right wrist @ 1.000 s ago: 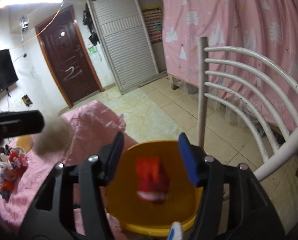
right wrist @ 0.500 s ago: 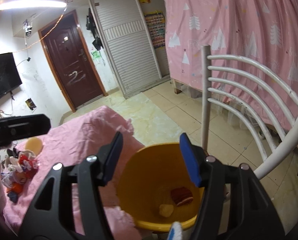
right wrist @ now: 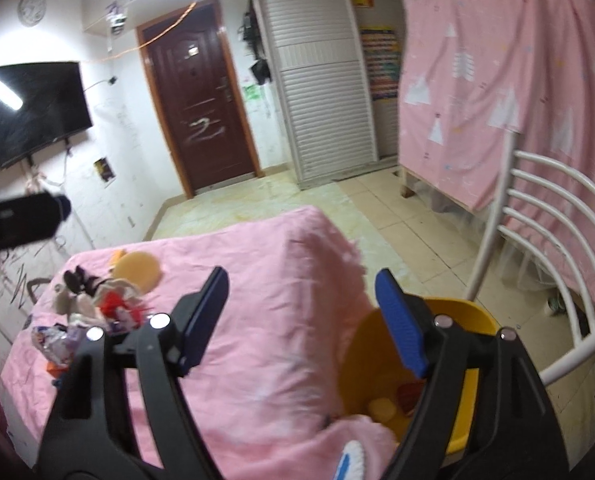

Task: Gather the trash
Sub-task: 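Move both tools back over the clutter on the bed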

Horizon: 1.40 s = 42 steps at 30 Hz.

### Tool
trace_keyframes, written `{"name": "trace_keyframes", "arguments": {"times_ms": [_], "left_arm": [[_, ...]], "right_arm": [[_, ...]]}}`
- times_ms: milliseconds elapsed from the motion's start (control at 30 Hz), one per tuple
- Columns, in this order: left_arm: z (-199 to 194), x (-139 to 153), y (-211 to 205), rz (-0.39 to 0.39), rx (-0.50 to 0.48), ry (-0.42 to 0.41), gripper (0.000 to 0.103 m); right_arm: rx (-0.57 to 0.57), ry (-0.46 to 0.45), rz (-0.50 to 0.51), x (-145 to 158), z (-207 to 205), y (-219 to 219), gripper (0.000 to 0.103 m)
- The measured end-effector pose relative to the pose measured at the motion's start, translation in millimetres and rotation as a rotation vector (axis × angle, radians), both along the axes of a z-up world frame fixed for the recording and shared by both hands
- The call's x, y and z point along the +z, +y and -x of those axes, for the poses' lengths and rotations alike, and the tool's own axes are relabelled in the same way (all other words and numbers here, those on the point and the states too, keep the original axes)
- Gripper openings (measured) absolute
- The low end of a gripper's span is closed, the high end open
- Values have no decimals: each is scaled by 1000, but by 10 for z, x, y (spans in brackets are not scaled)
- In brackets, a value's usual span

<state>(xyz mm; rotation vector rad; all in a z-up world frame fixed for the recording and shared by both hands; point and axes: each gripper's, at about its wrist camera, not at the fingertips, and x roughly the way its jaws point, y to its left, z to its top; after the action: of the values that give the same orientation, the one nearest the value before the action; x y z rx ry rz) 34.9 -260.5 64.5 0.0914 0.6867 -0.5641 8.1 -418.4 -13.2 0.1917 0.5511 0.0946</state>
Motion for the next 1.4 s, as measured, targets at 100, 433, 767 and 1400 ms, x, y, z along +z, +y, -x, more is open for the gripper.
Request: {"name": "trace_keyframes", "arguments": {"times_ms": [100, 433, 767, 1400], "left_arm": [[30, 99, 281, 16, 32, -23, 69], [122, 234, 1152, 36, 133, -69, 72], [264, -48, 1856, -38, 204, -55, 75], [37, -777, 2460, -46, 305, 95, 75]], "right_arm": [[38, 1, 11, 39, -40, 243, 73], [141, 12, 45, 105, -32, 844, 73], [262, 48, 34, 45, -31, 1346, 73], [460, 40, 46, 58, 238, 2067, 74]]}}
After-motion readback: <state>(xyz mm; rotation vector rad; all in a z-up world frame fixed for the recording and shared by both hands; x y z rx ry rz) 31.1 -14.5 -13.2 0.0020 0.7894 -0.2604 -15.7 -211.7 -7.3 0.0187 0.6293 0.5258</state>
